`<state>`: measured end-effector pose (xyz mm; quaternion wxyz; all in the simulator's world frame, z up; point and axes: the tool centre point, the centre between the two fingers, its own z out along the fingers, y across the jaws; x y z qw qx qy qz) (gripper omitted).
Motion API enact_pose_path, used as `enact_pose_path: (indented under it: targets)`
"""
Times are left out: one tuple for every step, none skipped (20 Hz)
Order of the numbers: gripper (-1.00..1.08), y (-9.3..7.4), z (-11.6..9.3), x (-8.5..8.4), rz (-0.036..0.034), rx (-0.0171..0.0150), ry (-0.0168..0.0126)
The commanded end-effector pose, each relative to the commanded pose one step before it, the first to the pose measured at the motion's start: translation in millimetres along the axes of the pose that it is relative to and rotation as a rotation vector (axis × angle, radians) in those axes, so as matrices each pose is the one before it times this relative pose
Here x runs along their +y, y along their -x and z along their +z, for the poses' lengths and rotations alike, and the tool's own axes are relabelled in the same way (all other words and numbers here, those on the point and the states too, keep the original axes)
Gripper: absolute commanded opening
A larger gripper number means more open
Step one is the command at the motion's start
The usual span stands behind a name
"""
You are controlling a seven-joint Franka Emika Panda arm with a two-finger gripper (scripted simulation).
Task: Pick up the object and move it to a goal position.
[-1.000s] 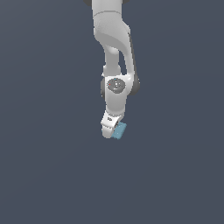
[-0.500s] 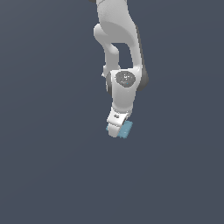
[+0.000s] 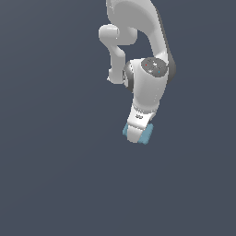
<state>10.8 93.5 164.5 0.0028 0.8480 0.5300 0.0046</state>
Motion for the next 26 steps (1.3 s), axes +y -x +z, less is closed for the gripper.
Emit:
enact_pose_path:
  targets:
    - [-1.0,-10.6,-13.24,0.72,0.00125,-0.00179,-0.00402]
    - [-1.0,-3.5,-4.13,0.38,0.00015,-0.00043,-0.00099]
    - [-1.0,-3.15,-3.77,0.34,0.00013,-0.00034,-0.00076]
    - [-1.0,-2.8,-3.27,0.35,0.00013,-0.00035,-0.00076]
    - [-1.0,-2.45,-2.87,0.32,0.00011,-0.0003,-0.00061]
    - [-1.0,-2.11,-2.39,0.32,0.00012,-0.00031,-0.00061]
    - [-1.0,-1.77,-2.05,0.26,0.00009,-0.00022,-0.00043]
    - [-1.0,-1.43,-1.58,0.24,0.00009,-0.00023,-0.00042]
    - [-1.0,-1.1,-1.45,0.1,0.0,0.0,0.0]
    - [-1.0,-0.78,-0.71,0.2,0.00009,-0.00023,-0.00042]
    - [-1.0,-0.46,-0.61,0.05,0.0,0.0,0.0]
    - [-1.0,-0.15,-0.2,0.02,0.0,0.0,0.0]
    - [-1.0,0.61,1.04,-0.24,-0.00062,0.00038,0.00043]
    - [-1.0,-0.11,-0.31,0.02,0.0,0.0,0.0]
    - [-1.0,-0.33,-0.93,0.05,0.0,0.0,0.0]
    - [-1.0,-0.55,-1.56,0.08,0.0,0.0,0.0]
    - [-1.0,-0.76,-2.18,0.1,0.0,0.0,0.0]
    - [-1.0,-0.97,-2.81,0.11,0.0,0.0,0.0]
    - [-1.0,-1.18,-3.45,0.11,0.0,0.0,0.0]
    - [-1.0,-1.32,-3.93,0.1,0.0,0.0,0.0]
    - [-1.0,-1.15,-3.47,0.06,0.0,0.0,0.0]
    - [-1.0,-0.93,-2.84,0.03,0.0,0.0,0.0]
    - [-1.0,-0.72,-2.22,0.01,0.0,0.0,0.0]
    - [-1.0,-0.51,-1.59,0.0,0.0,0.0,0.0]
    - [-1.0,-0.38,-0.95,-0.06,-0.00029,0.00032,-0.00024]
    - [-1.0,-0.1,-0.32,0.0,0.0,0.0,0.0]
